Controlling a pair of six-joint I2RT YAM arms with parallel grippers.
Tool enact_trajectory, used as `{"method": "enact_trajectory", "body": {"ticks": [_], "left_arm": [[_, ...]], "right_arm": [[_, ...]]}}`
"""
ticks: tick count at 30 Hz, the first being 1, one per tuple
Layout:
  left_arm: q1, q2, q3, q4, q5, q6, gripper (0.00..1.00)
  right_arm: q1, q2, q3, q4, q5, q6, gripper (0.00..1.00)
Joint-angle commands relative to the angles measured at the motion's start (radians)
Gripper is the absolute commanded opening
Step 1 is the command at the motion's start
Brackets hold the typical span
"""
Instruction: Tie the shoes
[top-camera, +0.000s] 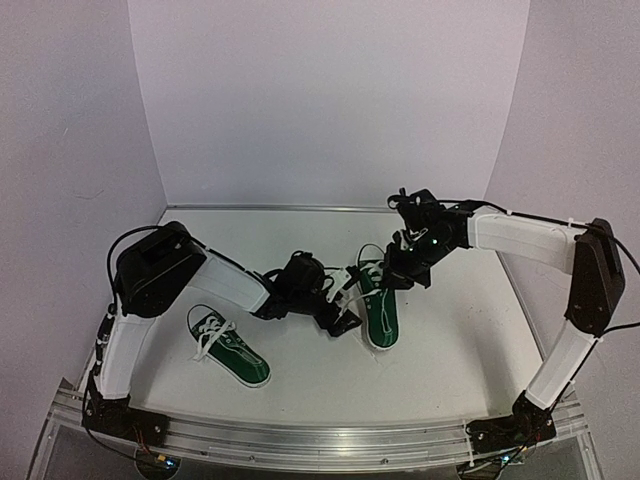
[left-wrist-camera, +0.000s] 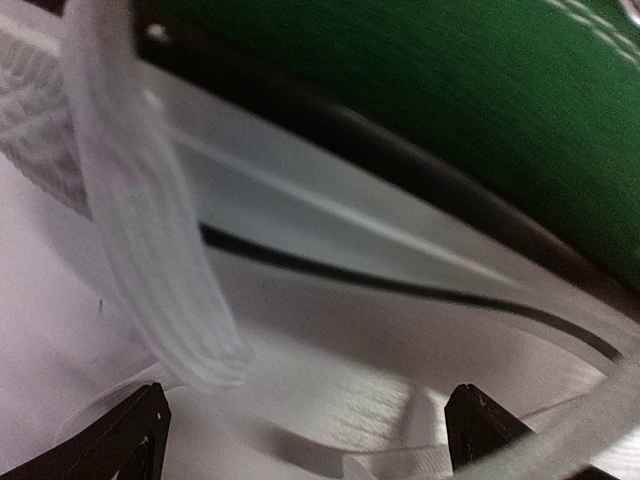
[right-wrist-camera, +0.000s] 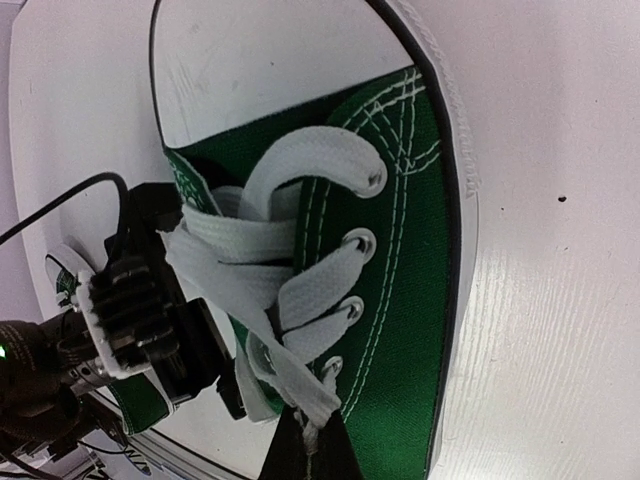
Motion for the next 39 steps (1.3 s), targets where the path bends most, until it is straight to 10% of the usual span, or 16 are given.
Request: {"method": "enact_trajectory", "body": {"ticks": [1, 9, 14, 30, 39], "left_arm": [[-0.001, 0.074, 0.094, 0.064, -0.064, 0.039, 0.97], [-0.006, 0.135, 0.129, 0.101, -0.039, 0.037, 0.64], [-0.030, 0.057, 0.057, 0.133, -0.088, 0.123, 0.91], [-0.046, 0.095, 0.151, 0.175, -0.217, 0.238, 0.96], [-0.047, 0.035, 0.121, 0.105, -0.164, 0.201, 0.27]], "right_arm": [[-0.011, -0.081, 0.062, -0.013, -0.017, -0.032, 0.00], [-0.023, -0.094, 0.074, -0.057, -0.022, -0.046, 0.00], [-0.028, -0.098, 0.075, -0.064, -0.022, -0.049, 0.00], [-0.034, -0.135, 0.068, -0.080, -0.058, -0.040, 0.00], [-0.043, -0.139, 0.078, -0.082, -0.061, -0.034, 0.00]]}}
